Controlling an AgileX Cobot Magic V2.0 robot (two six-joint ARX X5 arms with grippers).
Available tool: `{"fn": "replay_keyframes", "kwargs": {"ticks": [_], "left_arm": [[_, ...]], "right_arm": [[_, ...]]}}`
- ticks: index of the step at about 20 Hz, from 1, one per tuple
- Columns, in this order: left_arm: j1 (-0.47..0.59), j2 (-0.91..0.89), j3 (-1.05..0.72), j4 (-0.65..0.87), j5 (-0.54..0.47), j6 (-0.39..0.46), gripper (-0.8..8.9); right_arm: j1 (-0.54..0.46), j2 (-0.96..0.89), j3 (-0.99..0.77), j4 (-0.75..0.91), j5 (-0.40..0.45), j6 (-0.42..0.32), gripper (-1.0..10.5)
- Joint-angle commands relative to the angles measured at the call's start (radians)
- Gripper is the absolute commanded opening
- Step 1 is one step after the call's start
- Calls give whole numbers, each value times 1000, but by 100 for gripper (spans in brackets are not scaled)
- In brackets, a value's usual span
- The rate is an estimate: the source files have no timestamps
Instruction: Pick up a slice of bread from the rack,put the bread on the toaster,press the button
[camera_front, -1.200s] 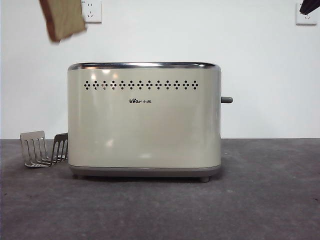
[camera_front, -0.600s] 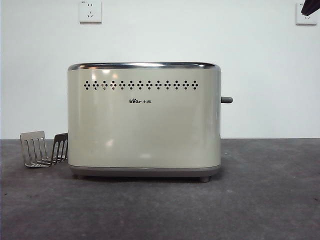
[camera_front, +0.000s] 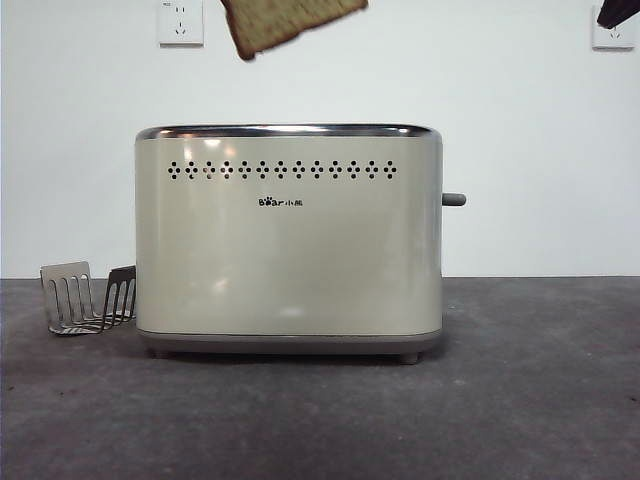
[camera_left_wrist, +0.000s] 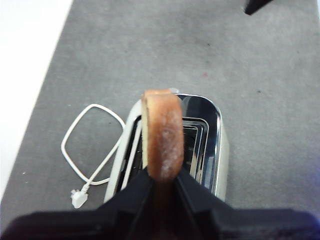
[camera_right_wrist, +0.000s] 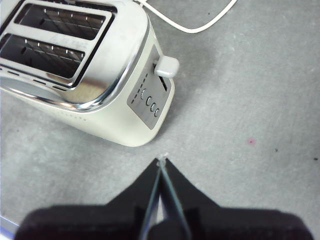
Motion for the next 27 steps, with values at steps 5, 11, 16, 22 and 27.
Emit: {"fn": "replay_keyframes", "kwargs": {"ticks": [5,11,16,22,27], "left_arm": [[-56,-7,-92,8,-114,11,3],[-73,-22,-152,8,-188,71,3],[-80,-20,-153,8,-183,112,3],[-84,13,-156,8,-160,145,-1],[-85,60,-158,8,-164,149,-1]], "right_arm": [[1,2,4,-2,-3,-67,0],[1,2,4,-24,-3,-84,0],[1,2,4,-23,-3,-85,0],[1,2,4,-24,-3,-85,0],[1,2,4,-25,-3,-85,0]]}}
